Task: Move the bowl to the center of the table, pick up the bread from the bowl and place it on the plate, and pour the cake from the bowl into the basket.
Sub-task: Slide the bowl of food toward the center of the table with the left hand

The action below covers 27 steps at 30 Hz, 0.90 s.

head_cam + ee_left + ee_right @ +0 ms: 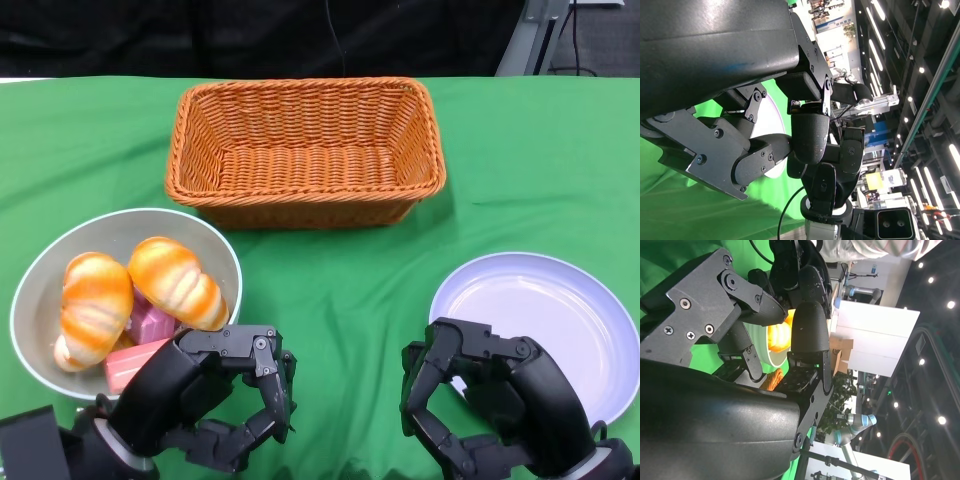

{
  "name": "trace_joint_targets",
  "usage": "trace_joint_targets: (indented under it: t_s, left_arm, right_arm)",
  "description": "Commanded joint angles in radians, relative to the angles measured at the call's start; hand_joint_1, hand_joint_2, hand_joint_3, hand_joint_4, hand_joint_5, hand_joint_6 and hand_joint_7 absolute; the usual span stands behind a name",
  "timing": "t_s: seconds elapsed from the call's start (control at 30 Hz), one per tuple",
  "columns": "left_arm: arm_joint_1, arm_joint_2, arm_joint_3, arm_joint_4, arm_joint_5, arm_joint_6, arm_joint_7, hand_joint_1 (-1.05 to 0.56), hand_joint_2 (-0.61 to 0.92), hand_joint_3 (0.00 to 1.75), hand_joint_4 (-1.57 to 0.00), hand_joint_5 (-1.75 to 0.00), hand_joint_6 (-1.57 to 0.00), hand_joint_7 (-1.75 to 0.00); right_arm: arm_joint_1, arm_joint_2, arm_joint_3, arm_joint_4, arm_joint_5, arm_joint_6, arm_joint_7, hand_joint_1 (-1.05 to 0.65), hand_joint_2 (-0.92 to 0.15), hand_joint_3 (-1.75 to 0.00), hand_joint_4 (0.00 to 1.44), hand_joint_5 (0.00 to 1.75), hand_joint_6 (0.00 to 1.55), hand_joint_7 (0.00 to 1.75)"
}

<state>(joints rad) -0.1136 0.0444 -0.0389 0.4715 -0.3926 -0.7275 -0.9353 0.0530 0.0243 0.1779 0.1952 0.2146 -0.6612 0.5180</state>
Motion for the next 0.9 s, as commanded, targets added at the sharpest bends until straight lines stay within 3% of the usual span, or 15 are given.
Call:
trace_joint_targets:
  t_s: [0.03,0.2,0.7,0.9]
  left_arm:
    - [-0.005,0.009,0.004,-0.002,-0.001,0.006,0.001,-0.12,0.55,1.06,-0.82,-1.58,-0.79,-1.38]
    - [-0.007,0.011,0.004,0.001,0.003,0.002,0.0,-0.13,0.52,1.11,-0.82,-1.59,-0.79,-1.38]
    - [-0.005,0.013,0.003,0.001,0.004,0.01,-0.002,-0.14,0.55,1.04,-0.81,-1.58,-0.78,-1.36]
    - [-0.015,0.023,-0.004,0.005,0.042,-0.077,-0.007,-0.14,0.58,1.01,-0.8,-1.58,-0.81,-1.28]
  right_arm:
    - [0.005,-0.01,-0.003,-0.007,0.009,0.006,-0.001,-0.08,-0.35,-1.23,0.84,1.68,0.75,1.33]
    - [0.002,-0.01,-0.004,-0.001,0.006,0.002,-0.001,-0.09,-0.36,-1.22,0.84,1.69,0.75,1.33]
    - [-0.001,-0.006,-0.005,0.008,0.019,-0.003,0.009,-0.07,-0.36,-1.23,0.85,1.66,0.75,1.33]
    - [0.002,-0.01,-0.006,0.001,0.01,0.002,0.003,-0.07,-0.36,-1.23,0.85,1.66,0.76,1.32]
